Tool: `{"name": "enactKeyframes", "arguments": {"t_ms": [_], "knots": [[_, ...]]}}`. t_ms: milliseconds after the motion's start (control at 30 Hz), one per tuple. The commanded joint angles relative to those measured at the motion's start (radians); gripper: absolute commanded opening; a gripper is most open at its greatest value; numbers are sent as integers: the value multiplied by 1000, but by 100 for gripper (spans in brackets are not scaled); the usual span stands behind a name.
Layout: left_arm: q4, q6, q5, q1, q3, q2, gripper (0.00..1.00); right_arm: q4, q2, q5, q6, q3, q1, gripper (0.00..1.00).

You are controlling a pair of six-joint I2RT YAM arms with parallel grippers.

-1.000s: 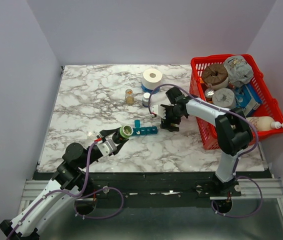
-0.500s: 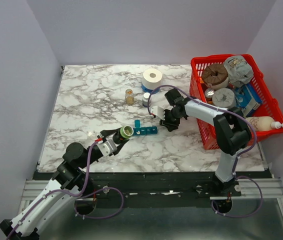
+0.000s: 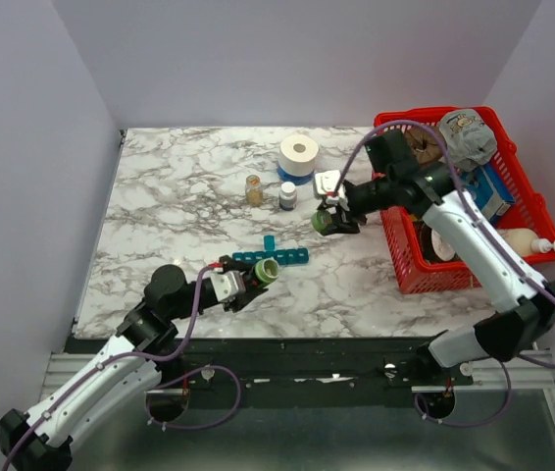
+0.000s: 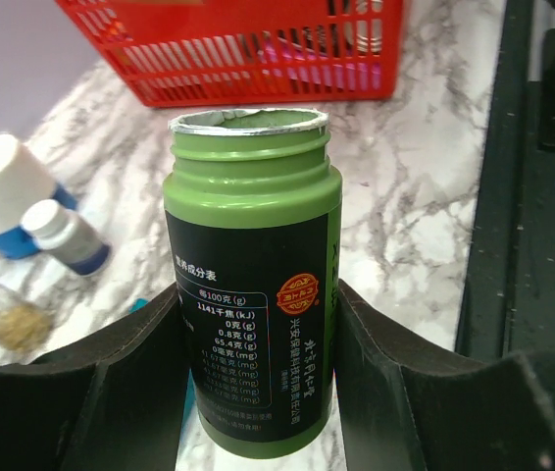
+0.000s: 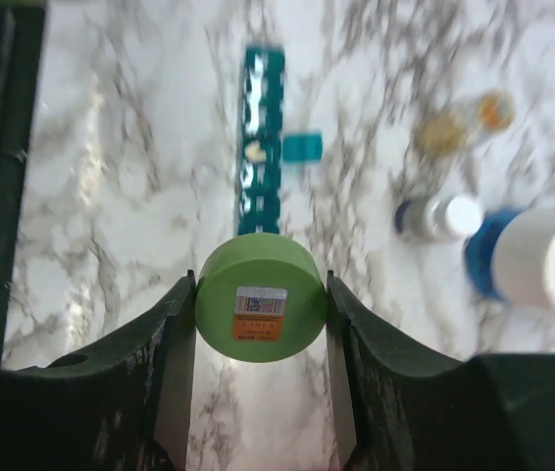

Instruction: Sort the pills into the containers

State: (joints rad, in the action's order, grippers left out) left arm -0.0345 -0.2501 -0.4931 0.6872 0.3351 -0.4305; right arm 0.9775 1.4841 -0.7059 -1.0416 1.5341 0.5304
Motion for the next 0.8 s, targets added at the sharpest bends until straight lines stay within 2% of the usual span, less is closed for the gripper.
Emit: {"name": "enactKeyframes", "arguments": {"t_ms": [0,267,767], "knots": [[-116,75,-147,-2,50,-99,0,190,-71,-251,-52,98,88,21],[-194,190,-200,-2,99,-198,0,153,-53,-157,-40,123,292,21],[-312,351,-291,-2,96,-255,0,113,11,-109,-25,155,361,21]]}}
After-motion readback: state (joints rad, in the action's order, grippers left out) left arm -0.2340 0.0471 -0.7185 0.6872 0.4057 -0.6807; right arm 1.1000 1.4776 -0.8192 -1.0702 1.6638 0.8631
